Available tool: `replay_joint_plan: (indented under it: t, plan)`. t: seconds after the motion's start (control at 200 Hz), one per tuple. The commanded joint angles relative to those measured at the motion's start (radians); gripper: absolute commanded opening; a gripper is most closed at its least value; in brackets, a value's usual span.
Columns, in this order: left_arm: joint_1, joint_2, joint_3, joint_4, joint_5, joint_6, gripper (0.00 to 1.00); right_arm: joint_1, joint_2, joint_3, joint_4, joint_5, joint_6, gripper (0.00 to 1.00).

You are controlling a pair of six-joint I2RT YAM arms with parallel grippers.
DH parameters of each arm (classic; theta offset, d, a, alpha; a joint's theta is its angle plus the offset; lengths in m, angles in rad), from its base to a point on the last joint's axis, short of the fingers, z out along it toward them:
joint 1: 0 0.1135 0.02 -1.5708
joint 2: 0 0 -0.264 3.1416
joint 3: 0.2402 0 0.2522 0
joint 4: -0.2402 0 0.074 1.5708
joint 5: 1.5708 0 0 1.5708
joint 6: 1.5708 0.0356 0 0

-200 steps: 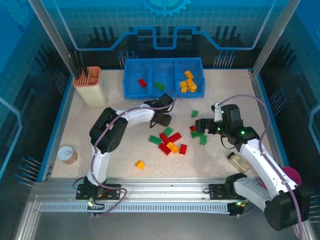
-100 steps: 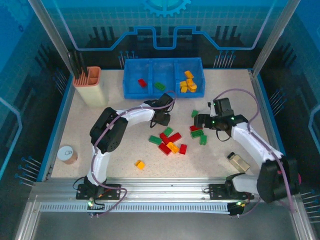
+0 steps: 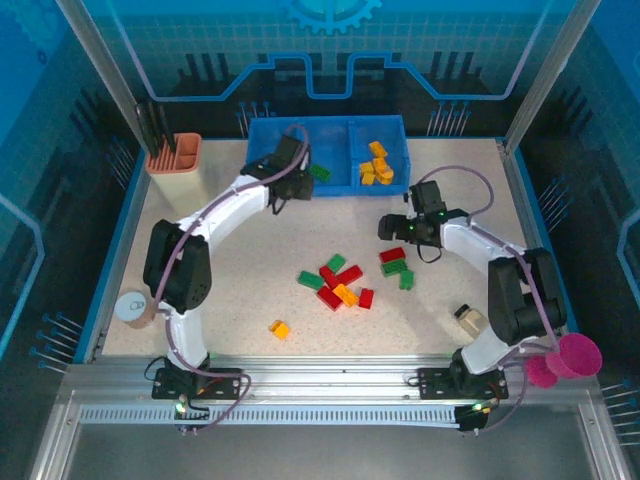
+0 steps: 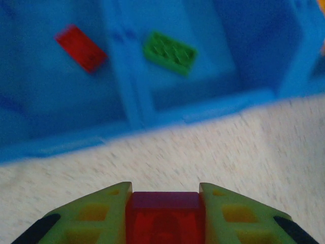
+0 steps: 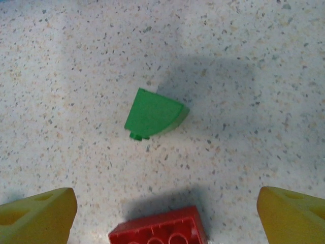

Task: Sort the legos into containers by color
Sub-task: Pick up the lego from the center of the table, then place the lego in the container.

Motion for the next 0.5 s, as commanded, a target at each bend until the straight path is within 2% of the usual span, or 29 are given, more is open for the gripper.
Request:
replay_joint_plan:
  t: [0.0, 0.21, 0.495]
  plan:
    - [0.051, 0.038, 0.099, -0.023, -0.085, 0.001, 0.13, 0.002, 0.051, 0.048, 0.030, 0.006, 0.002, 0.93]
    - [0.111, 0.243, 0.384, -0.067, -0.122, 0.007, 0.14, 0.021, 0.118, 0.113, 0.020, 0.029, 0.003, 0.93]
    - [0.135, 0.561, 0.806, -0.202, -0.147, 0.028, 0.17, 0.040, 0.176, 0.181, -0.008, 0.057, -0.005, 0.93]
